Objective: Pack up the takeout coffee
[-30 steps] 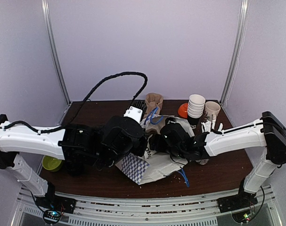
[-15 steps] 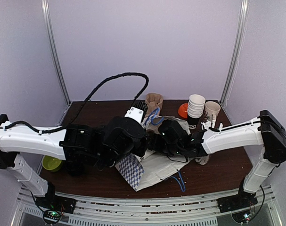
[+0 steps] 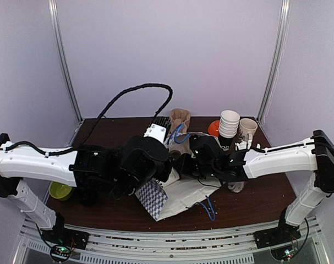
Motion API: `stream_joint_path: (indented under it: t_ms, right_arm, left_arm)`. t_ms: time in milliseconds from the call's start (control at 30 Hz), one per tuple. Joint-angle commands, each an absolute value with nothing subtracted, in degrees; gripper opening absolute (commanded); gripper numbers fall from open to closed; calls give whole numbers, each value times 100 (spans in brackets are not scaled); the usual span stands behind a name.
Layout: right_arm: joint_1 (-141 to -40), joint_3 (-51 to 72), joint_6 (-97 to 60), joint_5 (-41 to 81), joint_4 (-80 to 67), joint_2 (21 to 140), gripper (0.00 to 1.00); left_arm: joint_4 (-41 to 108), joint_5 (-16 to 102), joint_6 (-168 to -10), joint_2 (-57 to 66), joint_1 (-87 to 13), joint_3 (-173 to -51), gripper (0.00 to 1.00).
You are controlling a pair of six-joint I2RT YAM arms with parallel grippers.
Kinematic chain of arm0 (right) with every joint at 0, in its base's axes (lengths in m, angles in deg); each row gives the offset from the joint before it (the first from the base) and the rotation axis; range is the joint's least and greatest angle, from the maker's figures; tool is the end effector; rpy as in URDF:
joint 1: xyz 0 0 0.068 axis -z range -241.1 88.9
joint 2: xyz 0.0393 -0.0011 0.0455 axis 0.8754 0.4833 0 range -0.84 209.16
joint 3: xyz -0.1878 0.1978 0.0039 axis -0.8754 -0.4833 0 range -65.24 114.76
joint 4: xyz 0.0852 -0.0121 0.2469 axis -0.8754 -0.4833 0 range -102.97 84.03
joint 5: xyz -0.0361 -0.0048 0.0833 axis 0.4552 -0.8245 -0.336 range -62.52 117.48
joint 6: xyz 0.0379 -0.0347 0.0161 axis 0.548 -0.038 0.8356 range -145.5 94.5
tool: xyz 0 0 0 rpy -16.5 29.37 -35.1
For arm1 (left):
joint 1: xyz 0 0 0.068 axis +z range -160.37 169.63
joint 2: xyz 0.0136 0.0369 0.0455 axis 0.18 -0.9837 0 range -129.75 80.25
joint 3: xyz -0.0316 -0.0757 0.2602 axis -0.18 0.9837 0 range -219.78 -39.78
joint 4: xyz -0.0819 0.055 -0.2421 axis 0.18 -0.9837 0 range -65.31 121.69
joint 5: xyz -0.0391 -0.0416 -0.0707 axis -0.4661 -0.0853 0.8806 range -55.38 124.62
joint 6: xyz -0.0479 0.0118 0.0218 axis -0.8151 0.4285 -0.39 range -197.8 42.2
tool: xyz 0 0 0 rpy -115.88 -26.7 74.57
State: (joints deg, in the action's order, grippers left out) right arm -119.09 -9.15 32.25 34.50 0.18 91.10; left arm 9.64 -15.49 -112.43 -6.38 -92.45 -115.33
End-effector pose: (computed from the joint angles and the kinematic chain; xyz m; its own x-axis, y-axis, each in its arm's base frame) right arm 0.1933 0.3009 0.2283 -0.8044 0.2969 -0.5146 -0.1969 0.6841 0.7023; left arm 0.0736 -0.3305 0.3359 -0.3726 0.0333 -0.9274 0.4070 0.9040 -0.1310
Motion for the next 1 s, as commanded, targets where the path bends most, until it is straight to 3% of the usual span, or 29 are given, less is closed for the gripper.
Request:
stream_joint_path:
  t_ms: [0, 400, 467, 600, 667, 767, 967]
  right_arm:
    - [-11967, -1022, 2940, 3389, -69, 8806, 25]
    - [-12178, -1072, 2380, 3465, -432, 8417, 10]
    - [-12235, -1054, 2258, 3622, -532, 8375, 19]
    - [-12255, -1067, 1964, 3974, -596, 8350, 51]
    - [-12255, -1031, 1775, 4120, -642, 8408, 60]
    - [-12228, -916, 1397, 4175, -702, 8506, 66]
    - [-12046, -751, 548, 3529, -674, 8772, 63]
  left_arm:
    - [1098, -1801, -11355, -580, -9242, -11780, 0]
    - [809, -1884, -11521, -545, -9114, -11870, 0]
    - [777, -1890, -11537, -544, -9103, -11866, 0]
    - [763, -1859, -11566, -538, -9105, -11862, 0]
    - [766, -1819, -11563, -536, -9103, -11853, 0]
    - [784, -1732, -11561, -514, -9105, -11838, 0]
    - [844, -1629, -11510, -445, -9105, -11844, 0]
